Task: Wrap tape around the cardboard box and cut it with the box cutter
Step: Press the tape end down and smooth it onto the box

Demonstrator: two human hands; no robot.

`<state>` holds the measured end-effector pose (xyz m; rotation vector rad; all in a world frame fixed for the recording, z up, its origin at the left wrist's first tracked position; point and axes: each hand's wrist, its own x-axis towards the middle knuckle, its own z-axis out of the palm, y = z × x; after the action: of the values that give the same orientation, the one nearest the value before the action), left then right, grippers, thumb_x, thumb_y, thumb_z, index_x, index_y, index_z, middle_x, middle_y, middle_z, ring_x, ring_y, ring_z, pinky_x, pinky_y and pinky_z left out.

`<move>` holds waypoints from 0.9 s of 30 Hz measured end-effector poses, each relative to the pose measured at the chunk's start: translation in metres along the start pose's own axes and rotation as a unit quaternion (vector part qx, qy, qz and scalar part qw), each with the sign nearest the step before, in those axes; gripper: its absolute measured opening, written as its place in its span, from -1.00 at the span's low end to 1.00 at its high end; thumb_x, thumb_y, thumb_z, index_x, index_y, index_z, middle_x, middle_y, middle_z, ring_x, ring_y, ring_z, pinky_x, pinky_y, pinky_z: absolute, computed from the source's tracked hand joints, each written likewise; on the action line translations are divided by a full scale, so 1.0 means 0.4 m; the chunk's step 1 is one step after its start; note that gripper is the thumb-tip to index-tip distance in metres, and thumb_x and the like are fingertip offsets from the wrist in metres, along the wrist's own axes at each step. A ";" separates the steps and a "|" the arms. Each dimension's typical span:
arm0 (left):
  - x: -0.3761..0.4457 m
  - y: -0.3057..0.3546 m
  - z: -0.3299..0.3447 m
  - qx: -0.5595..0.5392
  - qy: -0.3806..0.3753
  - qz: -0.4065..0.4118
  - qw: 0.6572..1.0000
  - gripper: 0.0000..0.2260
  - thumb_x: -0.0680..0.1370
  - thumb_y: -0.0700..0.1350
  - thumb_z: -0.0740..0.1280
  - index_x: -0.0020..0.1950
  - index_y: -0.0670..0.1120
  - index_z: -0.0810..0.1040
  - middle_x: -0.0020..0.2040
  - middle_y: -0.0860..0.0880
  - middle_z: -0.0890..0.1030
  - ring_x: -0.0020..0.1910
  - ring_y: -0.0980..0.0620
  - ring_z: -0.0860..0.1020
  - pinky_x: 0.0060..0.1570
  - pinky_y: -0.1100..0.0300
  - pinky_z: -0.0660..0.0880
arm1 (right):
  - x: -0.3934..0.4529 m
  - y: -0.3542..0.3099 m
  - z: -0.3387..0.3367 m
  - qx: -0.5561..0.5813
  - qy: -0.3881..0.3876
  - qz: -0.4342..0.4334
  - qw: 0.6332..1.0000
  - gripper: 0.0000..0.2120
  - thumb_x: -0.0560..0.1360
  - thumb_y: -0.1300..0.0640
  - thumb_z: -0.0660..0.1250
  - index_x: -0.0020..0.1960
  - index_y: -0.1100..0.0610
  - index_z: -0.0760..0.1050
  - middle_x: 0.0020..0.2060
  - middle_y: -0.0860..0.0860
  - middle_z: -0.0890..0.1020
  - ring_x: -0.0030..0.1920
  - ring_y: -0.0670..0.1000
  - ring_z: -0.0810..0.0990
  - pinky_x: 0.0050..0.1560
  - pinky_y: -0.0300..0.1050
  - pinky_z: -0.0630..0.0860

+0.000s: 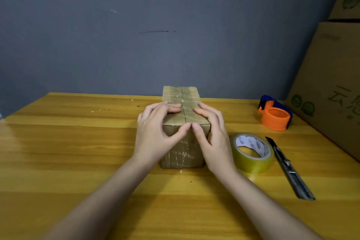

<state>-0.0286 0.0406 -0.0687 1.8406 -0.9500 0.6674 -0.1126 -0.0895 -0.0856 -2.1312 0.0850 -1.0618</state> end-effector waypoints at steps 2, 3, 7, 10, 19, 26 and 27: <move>0.000 -0.004 0.003 -0.001 0.006 0.008 1.000 -0.65 0.35 0.18 0.36 0.02 0.01 0.58 0.10 0.21 0.60 0.22 0.11 0.47 0.24 -0.02 0.37 | 0.001 0.006 -0.003 -0.010 -0.007 -0.004 1.000 -0.53 0.50 -0.20 0.13 0.31 0.01 0.41 0.31 -0.11 0.39 0.35 -0.15 0.36 0.35 -0.15 0.32; 0.000 -0.006 0.004 -0.002 0.008 0.012 1.000 -0.65 0.35 0.18 0.37 0.02 0.00 0.58 0.10 0.21 0.60 0.22 0.11 0.47 0.23 -0.03 0.38 | 0.001 0.010 -0.006 -0.015 -0.012 -0.009 1.000 -0.53 0.50 -0.20 0.14 0.31 0.00 0.40 0.32 -0.11 0.39 0.36 -0.15 0.36 0.35 -0.15 0.32; -0.002 -0.017 0.005 0.014 0.009 0.039 0.999 -0.61 0.34 0.20 0.38 0.05 -0.01 0.57 0.14 0.18 0.59 0.23 0.11 0.47 0.22 -0.01 0.37 | 0.000 0.026 -0.016 -0.023 -0.037 -0.038 0.998 -0.53 0.51 -0.15 0.18 0.36 0.00 0.34 0.36 -0.10 0.35 0.39 -0.15 0.32 0.39 -0.17 0.28; -0.009 -0.021 0.007 -0.006 0.006 0.039 0.999 -0.60 0.33 0.18 0.41 0.06 0.01 0.52 0.17 0.18 0.57 0.26 0.12 0.45 0.25 0.02 0.34 | -0.002 0.033 -0.020 -0.030 -0.054 -0.050 0.997 -0.51 0.51 -0.13 0.20 0.39 0.01 0.30 0.39 -0.10 0.32 0.42 -0.16 0.28 0.41 -0.17 0.26; -0.039 -0.038 0.012 -0.027 -0.027 0.032 0.999 -0.31 0.26 0.16 0.47 0.31 -0.02 0.33 0.31 0.09 0.45 0.42 0.15 0.30 0.36 0.17 0.21 | 0.000 0.037 -0.037 -0.046 -0.093 -0.064 0.993 -0.45 0.49 -0.09 0.26 0.42 0.02 0.24 0.44 -0.13 0.25 0.46 -0.18 0.21 0.44 -0.10 0.24; -0.037 -0.043 0.004 -0.013 -0.052 0.045 0.998 -0.22 0.24 0.17 0.49 0.36 0.01 0.27 0.33 0.13 0.40 0.43 0.16 0.27 0.38 0.17 0.17 | 0.006 0.044 -0.056 -0.083 -0.132 -0.077 0.985 -0.38 0.48 -0.12 0.29 0.46 0.00 0.17 0.48 -0.14 0.19 0.48 -0.15 0.17 0.46 -0.08 0.21; -0.037 -0.045 0.000 -0.010 -0.059 0.053 0.997 -0.23 0.24 0.17 0.49 0.35 -0.01 0.28 0.34 0.13 0.40 0.44 0.15 0.27 0.39 0.13 0.18 | 0.006 0.044 -0.059 -0.085 -0.137 -0.078 0.984 -0.36 0.47 -0.12 0.30 0.46 -0.01 0.16 0.48 -0.14 0.18 0.48 -0.15 0.16 0.46 -0.06 0.22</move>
<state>-0.0218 0.0501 -0.0887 1.8377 -1.1334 0.6167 -0.1233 -0.1170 -0.0864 -2.4523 -0.1292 -0.8633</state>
